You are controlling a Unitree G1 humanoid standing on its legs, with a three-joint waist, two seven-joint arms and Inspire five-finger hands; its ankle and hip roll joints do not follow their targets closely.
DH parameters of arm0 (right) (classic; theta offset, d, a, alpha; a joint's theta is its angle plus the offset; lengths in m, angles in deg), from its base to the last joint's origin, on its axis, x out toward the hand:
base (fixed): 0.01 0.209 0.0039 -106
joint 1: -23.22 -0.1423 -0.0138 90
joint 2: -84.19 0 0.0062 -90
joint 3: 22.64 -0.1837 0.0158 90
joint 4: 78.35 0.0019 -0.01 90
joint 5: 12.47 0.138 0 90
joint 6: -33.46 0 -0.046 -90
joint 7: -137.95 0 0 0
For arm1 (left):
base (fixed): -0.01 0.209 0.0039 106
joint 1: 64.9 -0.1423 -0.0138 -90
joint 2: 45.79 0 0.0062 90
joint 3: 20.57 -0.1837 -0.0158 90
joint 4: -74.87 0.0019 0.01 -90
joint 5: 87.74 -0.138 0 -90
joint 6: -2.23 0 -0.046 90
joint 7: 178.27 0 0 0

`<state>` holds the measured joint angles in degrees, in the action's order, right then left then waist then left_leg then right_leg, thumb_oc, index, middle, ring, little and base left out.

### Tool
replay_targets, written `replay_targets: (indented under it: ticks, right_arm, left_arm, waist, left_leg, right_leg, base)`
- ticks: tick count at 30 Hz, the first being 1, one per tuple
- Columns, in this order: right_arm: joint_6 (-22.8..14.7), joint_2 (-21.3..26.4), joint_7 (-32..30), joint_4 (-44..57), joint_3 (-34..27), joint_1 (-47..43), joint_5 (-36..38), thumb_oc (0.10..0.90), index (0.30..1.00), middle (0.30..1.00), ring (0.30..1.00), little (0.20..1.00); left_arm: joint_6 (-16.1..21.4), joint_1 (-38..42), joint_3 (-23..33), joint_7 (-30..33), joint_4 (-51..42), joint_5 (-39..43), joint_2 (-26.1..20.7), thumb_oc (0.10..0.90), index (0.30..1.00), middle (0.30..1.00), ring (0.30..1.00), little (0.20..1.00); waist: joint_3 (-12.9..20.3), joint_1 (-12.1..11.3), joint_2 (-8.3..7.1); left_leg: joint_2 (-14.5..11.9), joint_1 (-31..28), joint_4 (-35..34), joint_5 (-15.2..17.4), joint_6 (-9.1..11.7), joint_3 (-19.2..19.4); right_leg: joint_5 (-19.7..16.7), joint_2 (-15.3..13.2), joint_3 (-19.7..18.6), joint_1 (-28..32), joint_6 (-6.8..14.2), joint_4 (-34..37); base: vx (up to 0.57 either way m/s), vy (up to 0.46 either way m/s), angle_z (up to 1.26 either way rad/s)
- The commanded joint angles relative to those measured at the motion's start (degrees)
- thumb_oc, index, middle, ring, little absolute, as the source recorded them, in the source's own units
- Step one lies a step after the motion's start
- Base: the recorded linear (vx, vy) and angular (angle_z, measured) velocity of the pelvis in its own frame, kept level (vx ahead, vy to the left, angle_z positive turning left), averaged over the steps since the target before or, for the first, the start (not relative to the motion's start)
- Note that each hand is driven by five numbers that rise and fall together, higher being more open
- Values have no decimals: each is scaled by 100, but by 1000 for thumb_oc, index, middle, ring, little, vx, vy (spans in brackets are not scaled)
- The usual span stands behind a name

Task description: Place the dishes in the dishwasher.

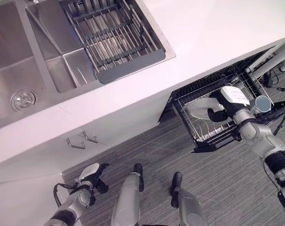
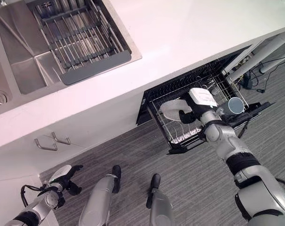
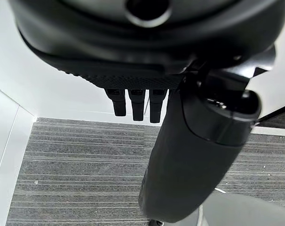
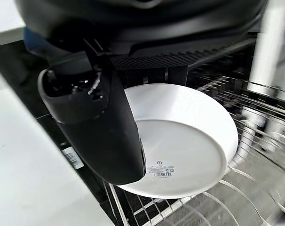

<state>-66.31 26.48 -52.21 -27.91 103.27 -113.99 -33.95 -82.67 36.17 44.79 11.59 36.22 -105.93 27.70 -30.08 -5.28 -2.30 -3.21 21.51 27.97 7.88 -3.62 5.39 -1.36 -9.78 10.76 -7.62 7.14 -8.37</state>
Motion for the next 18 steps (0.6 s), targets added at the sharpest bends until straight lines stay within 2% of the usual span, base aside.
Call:
replay_targets:
  ticks: [1, 4, 5, 7, 8, 11, 18]
  right_arm:
    - [-64, 810, -667, 56, 52, -767, -320, 400, 300, 300, 300, 300]
    - [93, 901, -1068, -26, 229, -978, -377, 400, 300, 300, 300, 300]
    - [290, 908, -1522, -84, 264, -1058, -425, 400, 300, 300, 300, 300]
    - [447, 871, -1782, -182, 259, -1190, -443, 400, 300, 300, 300, 300]
    - [679, 849, -2307, -132, 122, -1087, -622, 400, 300, 300, 300, 300]
    - [930, 734, -3014, -495, 111, -1284, -739, 400, 300, 300, 300, 300]
    - [1585, 533, -3724, -846, 78, -1384, -812, 400, 300, 300, 300, 300]
  left_arm:
    - [212, -153, -150, 299, -216, 79, -278, 800, 900, 900, 900, 900]
    - [205, -104, -210, 312, -267, 99, -323, 800, 900, 900, 900, 900]
    - [198, -87, -232, 327, -268, 115, -326, 800, 900, 900, 900, 900]
    - [233, -56, -283, 350, -224, 156, -337, 800, 900, 900, 900, 900]
    - [173, -14, -296, 321, -217, 196, -275, 800, 900, 900, 900, 900]
    - [193, 33, -401, 481, -106, 504, -161, 800, 900, 900, 900, 900]
    - [401, 181, -446, 718, 142, 550, 133, 800, 900, 900, 900, 900]
  waist:
    - [438, -184, 74]
    - [380, -200, 81]
    - [341, -214, 84]
    - [329, -214, 94]
    - [298, -185, 149]
    - [212, -208, 244]
    - [87, -179, 442]
  left_leg:
    - [40, -591, -1078, 60, 232, -646]
    - [45, -525, -1078, 23, 233, -671]
    - [53, -525, -1078, 29, 231, -681]
    - [66, -469, -1078, -1, 226, -698]
    - [56, -429, -1078, -45, 225, -713]
    - [88, -391, -1078, -50, 204, -742]
    - [190, -234, -1078, -107, 185, -742]
  right_leg:
    - [847, 94, -14, -65, 41, -881]
    - [847, 147, 3, -95, 12, -881]
    - [864, 172, 0, -91, -3, -881]
    - [851, 195, -5, -143, -17, -881]
    - [801, 209, -3, -197, -23, -881]
    - [819, 223, -17, -247, -65, -882]
    - [855, 203, -74, -452, -118, -952]
  base:
    - [-33, -40, 16]
    - [-27, -35, 13]
    - [-23, -15, 4]
    - [-16, 14, 1]
    - [-25, 38, 2]
    - [-39, 43, 0]
    - [-48, 71, -1]
